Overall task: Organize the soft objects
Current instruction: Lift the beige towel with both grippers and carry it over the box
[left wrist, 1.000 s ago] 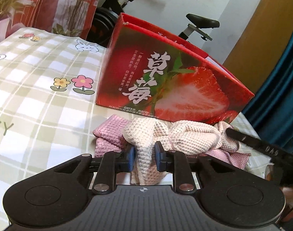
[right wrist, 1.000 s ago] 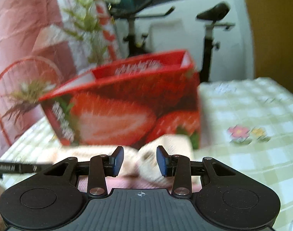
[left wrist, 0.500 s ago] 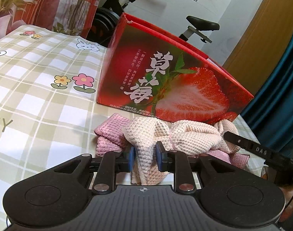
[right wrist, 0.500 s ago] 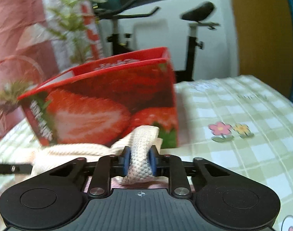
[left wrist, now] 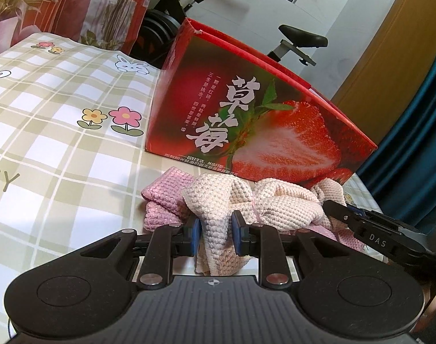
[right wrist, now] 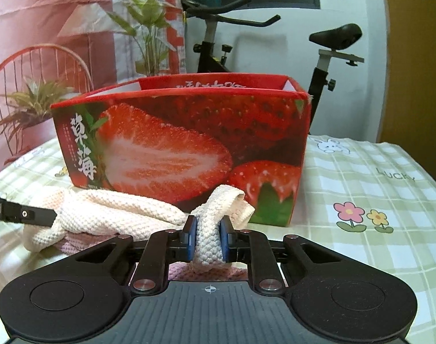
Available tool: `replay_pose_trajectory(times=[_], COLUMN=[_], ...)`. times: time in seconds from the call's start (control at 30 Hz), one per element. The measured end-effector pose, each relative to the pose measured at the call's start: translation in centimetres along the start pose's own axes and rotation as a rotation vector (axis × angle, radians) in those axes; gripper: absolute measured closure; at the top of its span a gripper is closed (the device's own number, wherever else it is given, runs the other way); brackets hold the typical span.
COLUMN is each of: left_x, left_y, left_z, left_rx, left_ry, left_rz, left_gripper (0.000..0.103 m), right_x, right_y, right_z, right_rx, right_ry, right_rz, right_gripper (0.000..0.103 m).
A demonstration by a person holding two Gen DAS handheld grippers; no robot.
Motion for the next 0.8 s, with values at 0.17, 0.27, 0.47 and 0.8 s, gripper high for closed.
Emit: replay_pose_trajectory(times=[0.17,0.27,0.47,0.8], left_x=[0.0,-0.1,-1.4,-7.0], left_y=[0.0,0.0,-0.8,-6.3], left_z=[0.0,0.0,-0.8,-3.2], left_rx=[0.000,0.002,0.052,0.154], left_ry=[0.000,-0.003,-0.001,-0.023], left_rz=[-0.001,0.001,-0.027,-0.221], left_gripper=[0.078,0.078,0.085,0.086], right_x=[0.2,0.2,-1.5,-7.0], right_y=[0.0,0.0,-0.2,-5.1], right_z=[0.2,0.2,0.0,1.9], right_rx=[-0.015,-0.015,0.007,-0.064], right_ry=[0.003,0.002,-0.021,-0.118], right_rz=[0.005,0.005,-0.073,-0.276], right_gripper=[0.087,0.087,0.089,0.090])
Point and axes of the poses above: each gripper's, at about its wrist camera, not at the fingertips, and x roughly the way its jaws point, z to its left, y to its underside, the point moved 4 cm from there along x, roughly the way its jaws point, and after that the axes turned 12 degrees about x, right-handed, at the moved point
